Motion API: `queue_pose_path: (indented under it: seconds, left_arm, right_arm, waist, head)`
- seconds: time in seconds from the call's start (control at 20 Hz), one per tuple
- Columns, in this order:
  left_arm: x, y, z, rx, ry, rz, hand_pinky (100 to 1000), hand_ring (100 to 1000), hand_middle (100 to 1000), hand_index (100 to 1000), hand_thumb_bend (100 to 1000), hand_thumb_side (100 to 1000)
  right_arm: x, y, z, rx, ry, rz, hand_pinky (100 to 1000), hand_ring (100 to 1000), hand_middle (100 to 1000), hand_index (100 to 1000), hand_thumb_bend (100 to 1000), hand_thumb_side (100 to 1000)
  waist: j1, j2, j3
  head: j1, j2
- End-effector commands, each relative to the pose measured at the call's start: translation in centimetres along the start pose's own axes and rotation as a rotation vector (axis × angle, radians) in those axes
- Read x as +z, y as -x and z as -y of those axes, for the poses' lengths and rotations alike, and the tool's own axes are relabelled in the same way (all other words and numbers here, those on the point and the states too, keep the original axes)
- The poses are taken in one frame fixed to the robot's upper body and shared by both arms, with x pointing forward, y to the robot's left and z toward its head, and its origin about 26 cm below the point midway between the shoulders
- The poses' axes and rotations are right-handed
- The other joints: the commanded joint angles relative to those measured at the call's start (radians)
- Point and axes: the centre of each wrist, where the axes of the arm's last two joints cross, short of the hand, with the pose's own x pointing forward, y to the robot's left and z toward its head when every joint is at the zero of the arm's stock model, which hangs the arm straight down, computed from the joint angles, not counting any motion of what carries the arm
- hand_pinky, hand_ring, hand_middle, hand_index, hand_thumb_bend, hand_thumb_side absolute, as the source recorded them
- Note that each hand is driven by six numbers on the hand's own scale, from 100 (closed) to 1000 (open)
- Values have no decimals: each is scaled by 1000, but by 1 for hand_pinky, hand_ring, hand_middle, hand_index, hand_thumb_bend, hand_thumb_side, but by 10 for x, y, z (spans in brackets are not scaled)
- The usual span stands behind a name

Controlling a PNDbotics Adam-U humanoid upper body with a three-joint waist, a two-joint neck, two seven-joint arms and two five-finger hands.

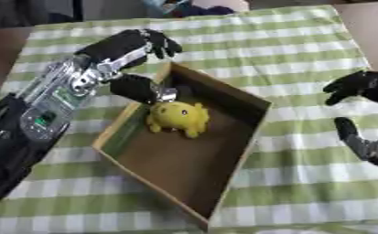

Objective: Pick up objects on the table and place them in the box.

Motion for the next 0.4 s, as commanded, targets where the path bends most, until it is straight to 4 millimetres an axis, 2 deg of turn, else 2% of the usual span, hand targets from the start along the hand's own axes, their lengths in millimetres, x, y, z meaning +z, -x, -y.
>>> queue_pose_path:
  seconds: [0.05, 0.2, 0.4]
  left_arm:
    - [10, -2, -10, 60, -151, -18, 799, 731, 708, 858, 431, 760]
    - [18, 3, 3, 174, -274, -65, 793, 718, 692, 850, 388, 739]
    - [22, 10, 15, 263, -372, -96, 791, 715, 688, 848, 381, 734]
  right_arm:
    - [0, -6, 11, 43, 26, 10, 782, 690, 739, 826, 100, 100]
    - [1, -6, 12, 51, 43, 7, 783, 691, 740, 827, 100, 100]
    - [1, -6, 14, 56, 55, 5, 783, 691, 741, 827, 100, 100]
  waist:
    - [-6, -17, 7]
    - [-9, -15, 12]
    - [-12, -15, 16]
  head:
    - [-5, 5]
    - [-11, 5]
    - [-10, 5]
